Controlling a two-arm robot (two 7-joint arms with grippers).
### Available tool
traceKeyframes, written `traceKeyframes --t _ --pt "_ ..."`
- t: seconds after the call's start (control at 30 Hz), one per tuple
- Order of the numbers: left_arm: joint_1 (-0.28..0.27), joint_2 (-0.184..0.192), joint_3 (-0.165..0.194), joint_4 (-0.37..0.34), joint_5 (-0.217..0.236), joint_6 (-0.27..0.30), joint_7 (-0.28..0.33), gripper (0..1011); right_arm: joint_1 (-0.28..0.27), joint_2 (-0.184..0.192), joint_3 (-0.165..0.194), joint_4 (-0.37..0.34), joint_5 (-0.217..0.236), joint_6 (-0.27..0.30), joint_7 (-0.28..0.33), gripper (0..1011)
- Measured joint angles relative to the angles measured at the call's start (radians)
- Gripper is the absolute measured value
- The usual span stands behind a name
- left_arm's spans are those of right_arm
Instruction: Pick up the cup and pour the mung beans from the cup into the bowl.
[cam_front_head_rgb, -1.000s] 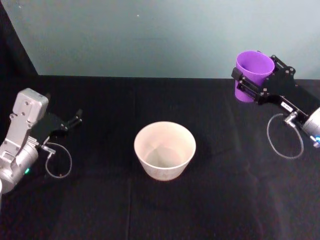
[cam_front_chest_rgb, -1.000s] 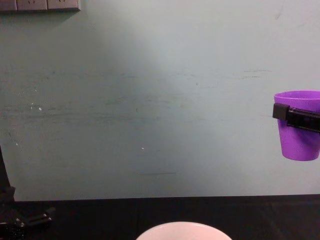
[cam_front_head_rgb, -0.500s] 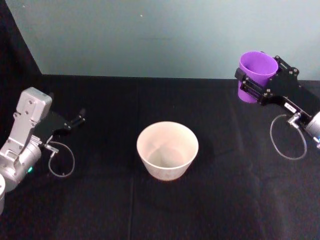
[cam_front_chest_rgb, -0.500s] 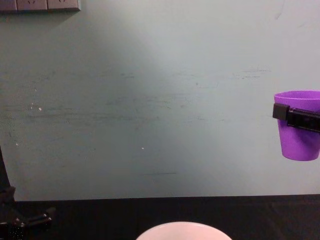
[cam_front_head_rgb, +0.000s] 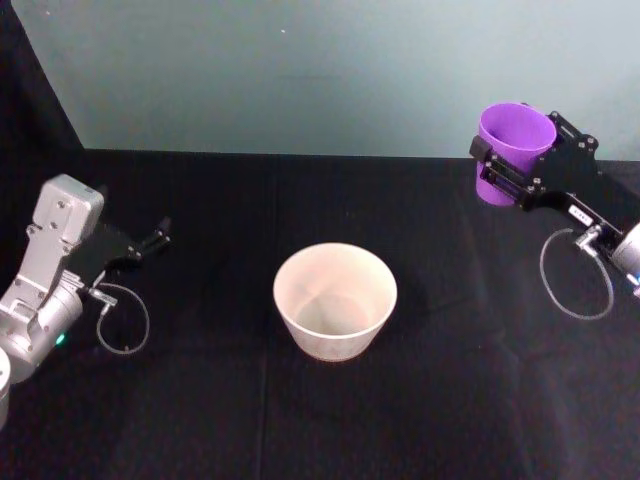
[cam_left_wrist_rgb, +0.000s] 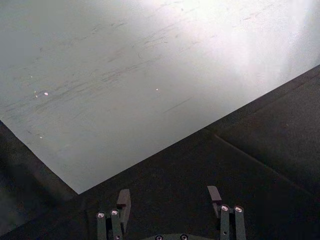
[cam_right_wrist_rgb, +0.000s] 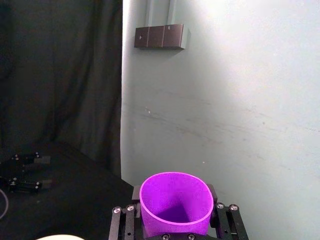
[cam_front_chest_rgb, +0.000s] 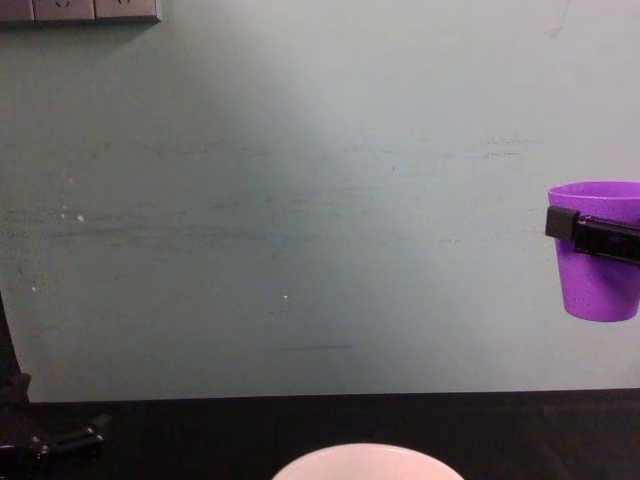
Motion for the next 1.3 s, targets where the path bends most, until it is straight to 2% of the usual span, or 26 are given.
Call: traceKeyframes --t 0.13,0.47,0.7,0.8,0.87,0.9,1.1,1.13,1.2,1.23,1.3 --pt "0.000 0.000 0.000 0.000 0.000 0.000 0.000 1000 0.000 0.000 0.000 0.000 0.000 0.000 0.001 735" --pt "0.000 0.000 0.000 0.000 0.000 0.000 0.000 1000 0.074 -0.023 -0.046 0.075 -0.013 -0.027 0.045 736" --pt "0.000 0.000 0.000 0.000 0.000 0.000 0.000 1000 0.099 -0.024 -0.093 0.119 -0.075 -0.065 0.061 735" --pt "0.000 0.000 0.000 0.000 0.000 0.000 0.000 1000 0.104 -0.019 -0.120 0.127 -0.136 -0.086 0.060 735" --pt "0.000 0.000 0.000 0.000 0.000 0.000 0.000 1000 0.105 -0.013 -0.143 0.129 -0.192 -0.099 0.050 736" --pt "0.000 0.000 0.000 0.000 0.000 0.000 0.000 1000 0.106 -0.008 -0.160 0.128 -0.242 -0.110 0.040 735" --pt "0.000 0.000 0.000 0.000 0.000 0.000 0.000 1000 0.107 0.012 -0.203 0.109 -0.399 -0.146 0.004 735" --pt "0.000 0.000 0.000 0.000 0.000 0.000 0.000 1000 0.107 0.017 -0.213 0.103 -0.441 -0.155 -0.006 735" --pt "0.000 0.000 0.000 0.000 0.000 0.000 0.000 1000 0.107 0.021 -0.221 0.097 -0.480 -0.161 -0.015 735" --pt "0.000 0.000 0.000 0.000 0.000 0.000 0.000 1000 0.107 0.025 -0.229 0.091 -0.515 -0.166 -0.021 735" --pt "0.000 0.000 0.000 0.000 0.000 0.000 0.000 1000 0.108 0.029 -0.237 0.087 -0.545 -0.171 -0.026 735"
